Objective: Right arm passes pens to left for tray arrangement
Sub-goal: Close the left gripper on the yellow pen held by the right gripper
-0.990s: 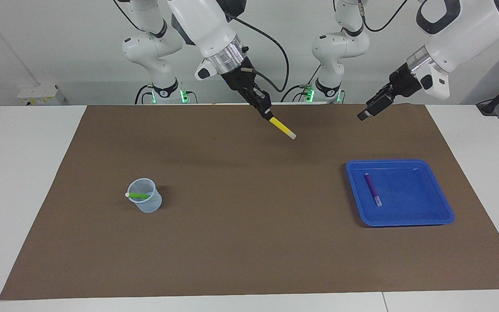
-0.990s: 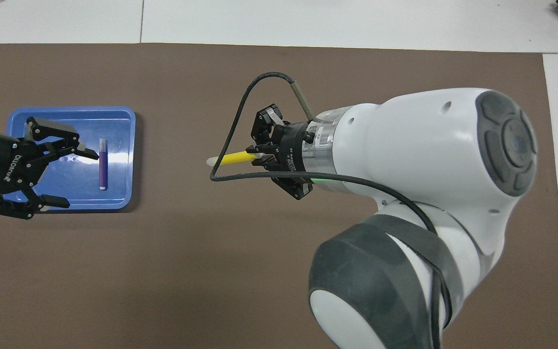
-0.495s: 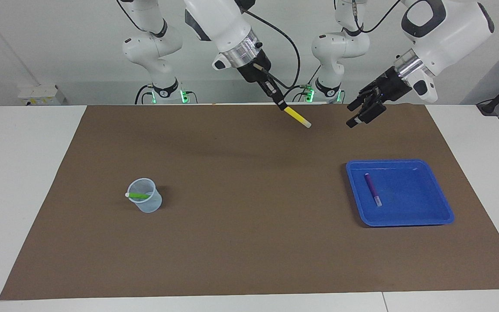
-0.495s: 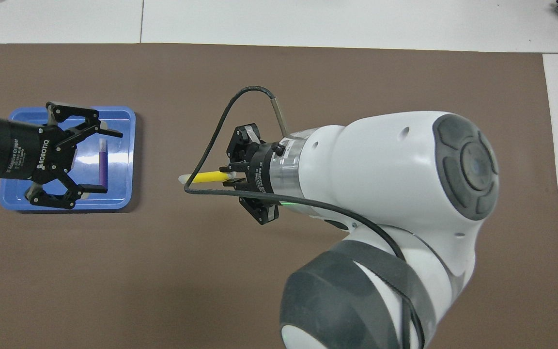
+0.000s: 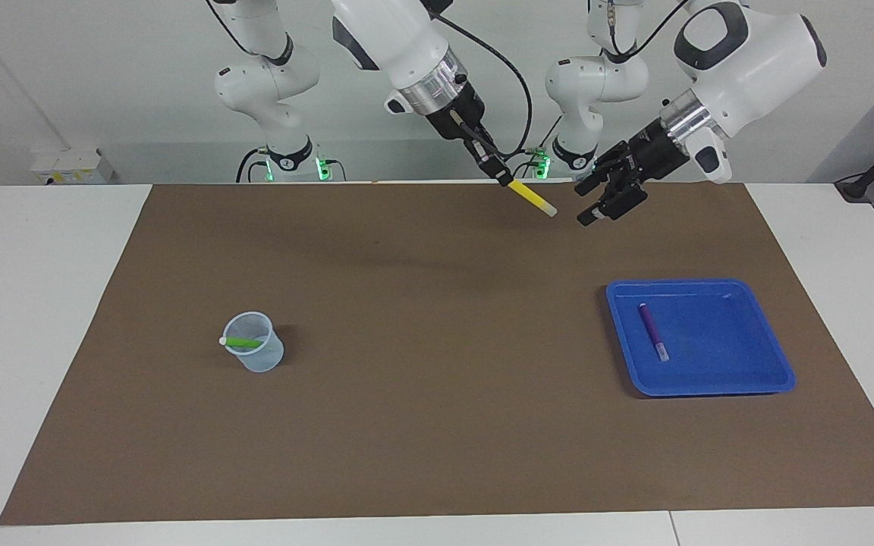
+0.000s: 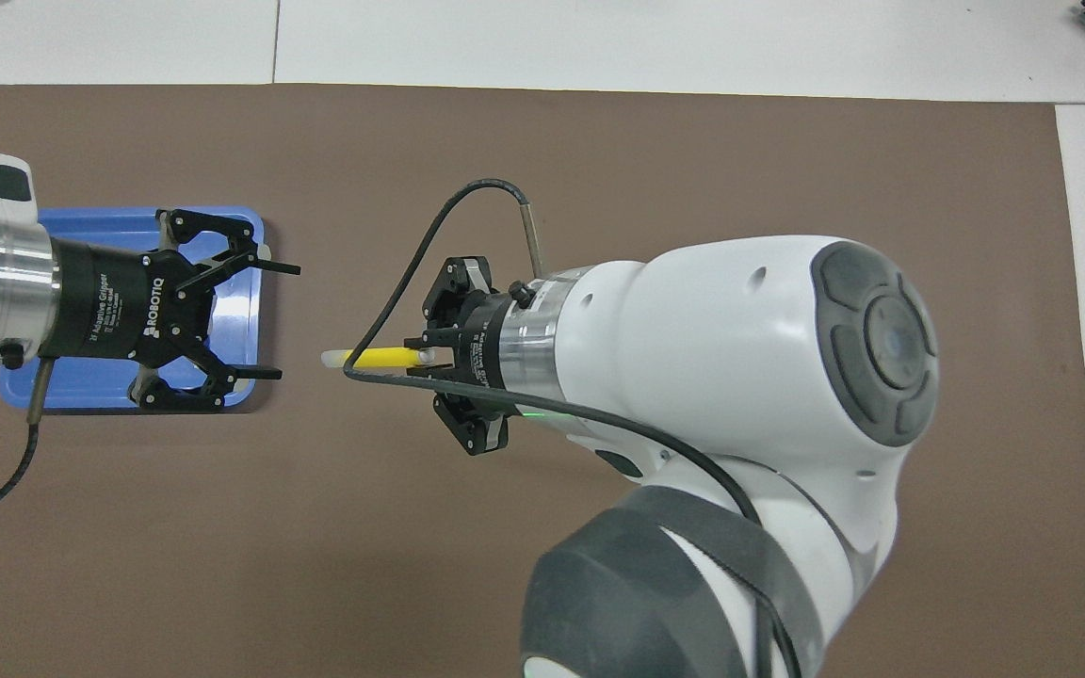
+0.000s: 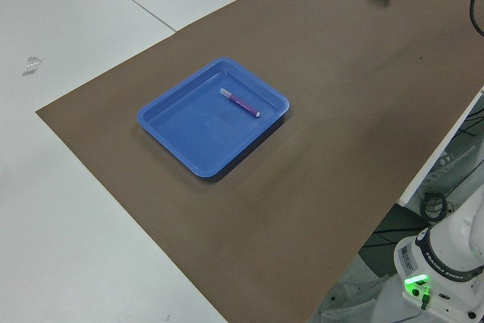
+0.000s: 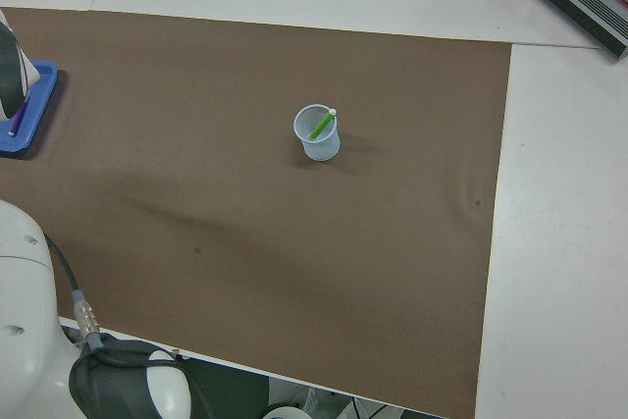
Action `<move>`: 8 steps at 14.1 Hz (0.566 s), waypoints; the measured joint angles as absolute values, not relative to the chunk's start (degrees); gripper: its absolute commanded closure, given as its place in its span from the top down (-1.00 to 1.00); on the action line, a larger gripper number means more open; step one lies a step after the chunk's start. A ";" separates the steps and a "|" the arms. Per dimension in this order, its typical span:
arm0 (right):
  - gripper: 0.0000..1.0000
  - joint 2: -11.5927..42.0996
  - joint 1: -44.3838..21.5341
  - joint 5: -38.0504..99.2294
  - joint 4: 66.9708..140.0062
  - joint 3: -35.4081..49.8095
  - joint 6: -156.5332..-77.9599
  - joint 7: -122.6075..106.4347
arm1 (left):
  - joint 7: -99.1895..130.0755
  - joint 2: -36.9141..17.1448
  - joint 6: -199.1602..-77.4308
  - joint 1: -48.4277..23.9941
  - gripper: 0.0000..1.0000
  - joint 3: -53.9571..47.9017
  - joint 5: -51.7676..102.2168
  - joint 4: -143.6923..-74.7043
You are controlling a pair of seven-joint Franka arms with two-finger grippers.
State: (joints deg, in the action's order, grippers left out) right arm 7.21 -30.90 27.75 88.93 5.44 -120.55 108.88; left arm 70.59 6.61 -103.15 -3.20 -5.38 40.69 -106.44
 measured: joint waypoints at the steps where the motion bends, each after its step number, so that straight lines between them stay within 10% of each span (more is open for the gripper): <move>1: -1.00 7.22 -31.09 27.76 89.02 5.44 -120.55 109.41 | 71.70 6.89 -103.15 -3.65 0.74 -5.40 40.99 -106.81; 5: -1.00 7.28 -32.11 27.77 89.97 5.47 -120.55 110.43 | 73.39 7.53 -103.12 -5.66 0.60 -5.46 41.77 -108.01; 8: -1.00 7.43 -33.01 27.79 90.41 5.48 -120.64 110.45 | 73.55 7.80 -103.11 -6.30 0.11 -5.50 41.83 -108.65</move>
